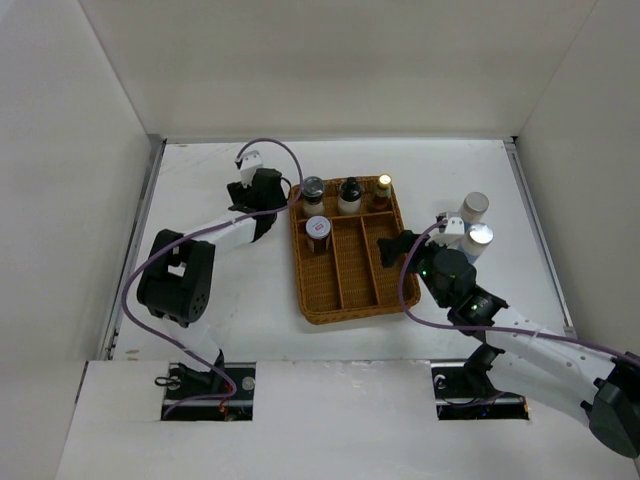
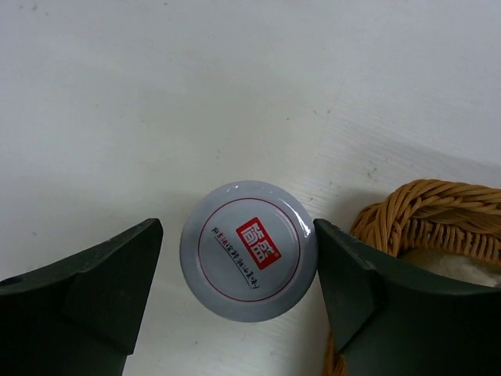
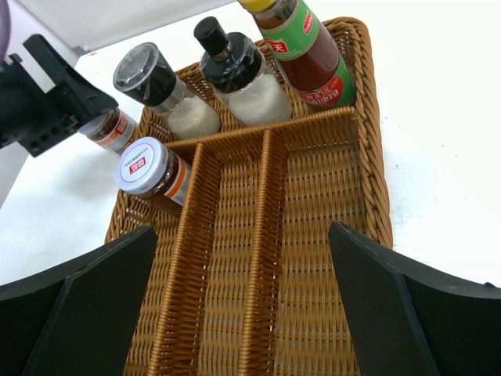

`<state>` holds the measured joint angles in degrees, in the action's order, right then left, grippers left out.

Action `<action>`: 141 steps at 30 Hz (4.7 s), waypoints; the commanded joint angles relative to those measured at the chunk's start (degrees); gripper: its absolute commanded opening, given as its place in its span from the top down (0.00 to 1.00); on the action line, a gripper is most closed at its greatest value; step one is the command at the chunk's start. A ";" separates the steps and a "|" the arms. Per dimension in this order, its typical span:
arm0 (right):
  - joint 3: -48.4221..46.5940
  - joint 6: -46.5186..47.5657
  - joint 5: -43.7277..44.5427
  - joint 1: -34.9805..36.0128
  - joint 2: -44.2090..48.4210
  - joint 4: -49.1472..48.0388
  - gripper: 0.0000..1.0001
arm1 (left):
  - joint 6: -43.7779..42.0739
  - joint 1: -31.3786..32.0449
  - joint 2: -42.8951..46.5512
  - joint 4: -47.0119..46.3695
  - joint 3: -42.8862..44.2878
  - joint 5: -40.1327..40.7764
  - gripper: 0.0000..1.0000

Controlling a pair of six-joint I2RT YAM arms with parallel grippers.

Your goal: Organize the condiment bottles

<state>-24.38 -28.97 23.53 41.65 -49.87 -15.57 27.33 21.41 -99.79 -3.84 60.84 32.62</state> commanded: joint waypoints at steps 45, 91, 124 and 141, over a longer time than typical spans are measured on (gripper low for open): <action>-5.84 1.55 5.83 -0.82 8.74 5.90 0.46 | -9.40 35.06 28.51 -12.86 -26.65 -6.87 0.56; -19.13 3.13 10.66 -33.07 -16.31 24.19 0.14 | 8.44 19.15 42.49 -38.35 -48.53 6.67 0.00; -37.23 9.81 11.89 -4.96 -29.58 9.95 0.52 | 10.20 16.78 38.44 -39.93 -48.97 4.82 0.00; -31.87 8.40 12.07 -2.93 -34.07 7.93 0.40 | 10.46 16.60 38.18 -39.93 -48.62 2.89 0.00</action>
<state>-55.64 -19.90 34.85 38.37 -85.01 -0.95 36.95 38.26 -62.02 -40.97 12.01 36.47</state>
